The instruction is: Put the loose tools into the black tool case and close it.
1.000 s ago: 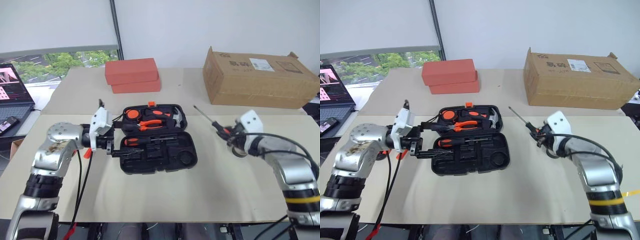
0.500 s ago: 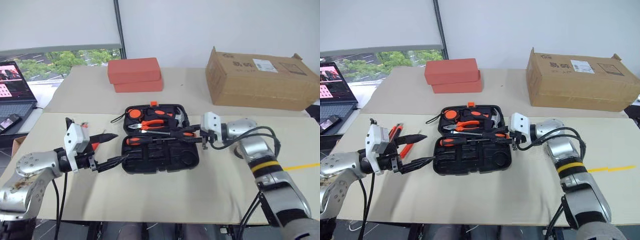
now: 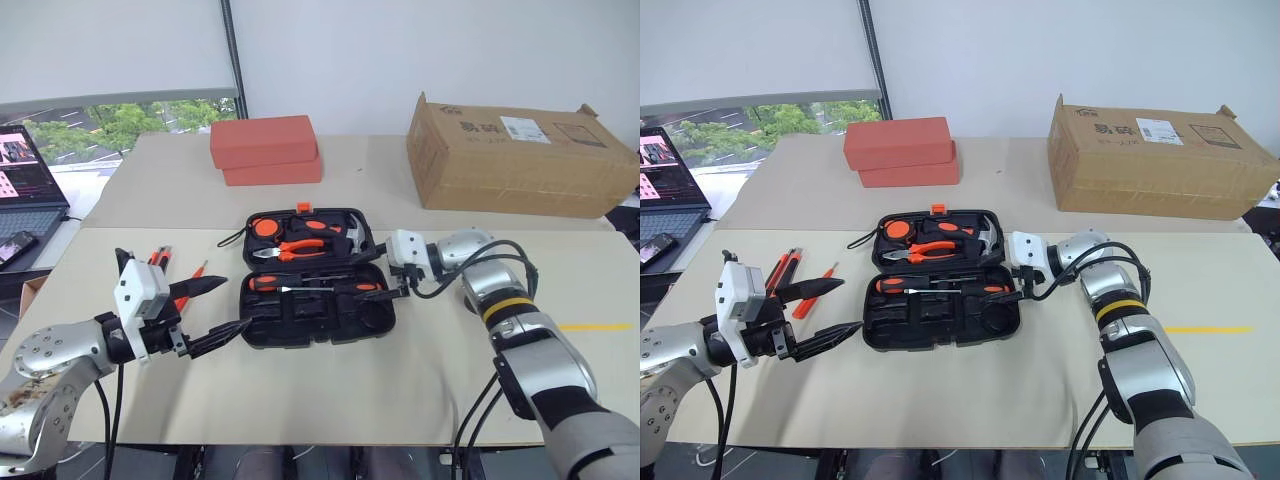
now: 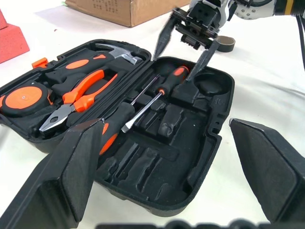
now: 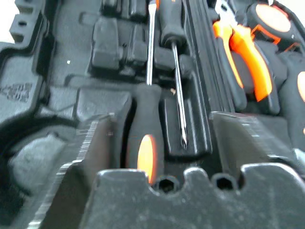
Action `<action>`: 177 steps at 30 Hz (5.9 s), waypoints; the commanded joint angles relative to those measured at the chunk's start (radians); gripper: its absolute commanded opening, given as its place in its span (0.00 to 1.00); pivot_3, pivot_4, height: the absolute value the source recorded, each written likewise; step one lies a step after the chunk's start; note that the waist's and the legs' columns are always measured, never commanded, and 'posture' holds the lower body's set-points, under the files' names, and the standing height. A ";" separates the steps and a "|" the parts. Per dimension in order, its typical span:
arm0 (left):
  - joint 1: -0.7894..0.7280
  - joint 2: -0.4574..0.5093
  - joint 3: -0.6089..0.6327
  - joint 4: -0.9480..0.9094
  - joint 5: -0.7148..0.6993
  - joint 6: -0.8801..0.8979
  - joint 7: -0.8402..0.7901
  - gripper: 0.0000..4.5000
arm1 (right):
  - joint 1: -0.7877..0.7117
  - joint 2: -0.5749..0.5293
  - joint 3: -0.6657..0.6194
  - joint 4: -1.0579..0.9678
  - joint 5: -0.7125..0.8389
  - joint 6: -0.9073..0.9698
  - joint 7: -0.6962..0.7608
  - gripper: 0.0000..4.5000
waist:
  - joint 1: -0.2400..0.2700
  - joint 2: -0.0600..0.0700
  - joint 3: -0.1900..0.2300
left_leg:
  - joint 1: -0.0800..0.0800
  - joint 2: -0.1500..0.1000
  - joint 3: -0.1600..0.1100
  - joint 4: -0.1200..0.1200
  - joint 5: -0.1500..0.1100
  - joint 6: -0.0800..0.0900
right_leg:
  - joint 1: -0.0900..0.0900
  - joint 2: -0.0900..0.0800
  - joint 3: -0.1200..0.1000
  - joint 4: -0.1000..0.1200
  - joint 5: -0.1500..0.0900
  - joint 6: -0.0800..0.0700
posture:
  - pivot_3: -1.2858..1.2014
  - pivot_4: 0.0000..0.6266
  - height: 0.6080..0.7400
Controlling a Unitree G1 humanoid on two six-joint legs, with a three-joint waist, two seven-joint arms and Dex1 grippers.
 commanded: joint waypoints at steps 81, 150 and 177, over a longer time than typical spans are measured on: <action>-0.212 -0.257 -0.040 0.218 0.311 0.027 0.621 0.43 | 0.273 -0.013 -0.190 -0.657 0.301 0.547 -0.081 1.00 | 0.003 0.000 0.001 | 0.000 0.002 -0.001 -0.002 -0.002 -0.001 | -0.001 -0.004 -0.003 -0.002 0.002 -0.003 | 0.52 0.24 0.78; -0.751 -0.092 -0.648 0.910 0.612 -0.589 -0.389 0.11 | 0.542 -0.151 -0.315 -0.937 0.388 0.646 -0.189 1.00 | 0.017 -0.001 0.002 | -0.004 0.001 -0.001 0.000 -0.005 0.005 | -0.002 0.004 -0.006 -0.003 0.000 0.000 | 0.52 0.24 0.78; -0.705 -0.091 -0.605 0.876 0.616 -0.538 -0.296 0.65 | 0.514 -0.143 -0.293 -0.903 0.368 0.621 -0.181 1.00 | 0.012 0.000 0.002 | -0.001 0.001 0.000 0.000 -0.005 0.004 | 0.000 0.004 -0.004 -0.001 0.000 -0.001 | 0.52 0.24 0.78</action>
